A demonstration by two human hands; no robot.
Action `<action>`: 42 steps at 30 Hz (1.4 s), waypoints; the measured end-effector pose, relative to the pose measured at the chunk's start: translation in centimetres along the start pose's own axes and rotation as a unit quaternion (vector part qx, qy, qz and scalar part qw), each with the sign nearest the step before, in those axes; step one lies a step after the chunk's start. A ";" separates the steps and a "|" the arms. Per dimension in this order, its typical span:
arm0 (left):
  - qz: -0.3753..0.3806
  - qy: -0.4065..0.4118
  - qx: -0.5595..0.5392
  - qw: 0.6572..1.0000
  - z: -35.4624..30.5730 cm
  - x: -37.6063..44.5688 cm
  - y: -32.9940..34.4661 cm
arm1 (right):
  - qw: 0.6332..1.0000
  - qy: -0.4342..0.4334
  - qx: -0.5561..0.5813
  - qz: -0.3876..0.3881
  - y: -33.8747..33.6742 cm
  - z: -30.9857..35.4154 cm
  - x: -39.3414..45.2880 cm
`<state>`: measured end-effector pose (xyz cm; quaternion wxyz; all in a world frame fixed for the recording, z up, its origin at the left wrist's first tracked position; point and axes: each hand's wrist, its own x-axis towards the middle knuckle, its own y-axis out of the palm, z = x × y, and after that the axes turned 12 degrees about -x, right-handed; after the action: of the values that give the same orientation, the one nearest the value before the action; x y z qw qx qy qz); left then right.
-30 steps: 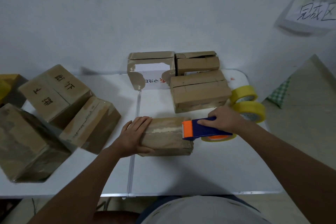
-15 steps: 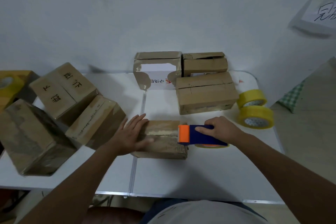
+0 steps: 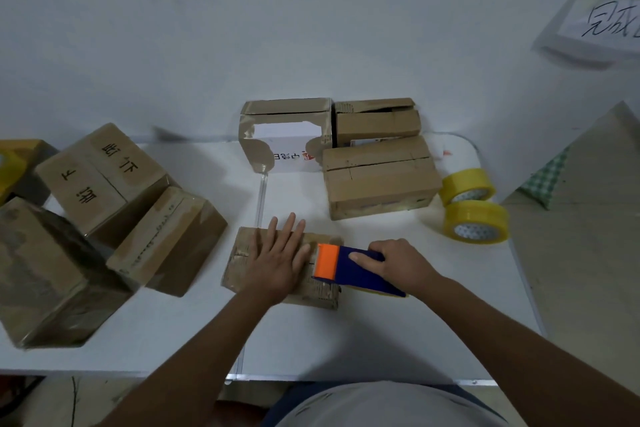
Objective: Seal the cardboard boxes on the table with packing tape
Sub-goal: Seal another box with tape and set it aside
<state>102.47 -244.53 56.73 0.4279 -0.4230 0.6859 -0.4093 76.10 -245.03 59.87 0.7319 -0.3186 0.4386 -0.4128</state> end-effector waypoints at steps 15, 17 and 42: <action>-0.061 -0.020 -0.034 0.997 0.0 0.3 1.7 | 0.999 0.022 -0.012 0.025 -2.5 -6.6 -2.2; -0.061 -0.021 -0.033 0.997 -0.1 0.4 1.8 | 0.999 0.025 -0.015 0.026 -2.3 -7.2 -2.3; -0.046 -0.038 -0.027 0.998 -7.9 0.5 4.0 | 0.999 0.025 -0.040 0.011 -2.0 -9.5 -3.9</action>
<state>94.07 -242.21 55.31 0.4224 -0.4809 0.6600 -0.3934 65.79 -243.53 59.10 0.7123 -0.3319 0.4763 -0.3945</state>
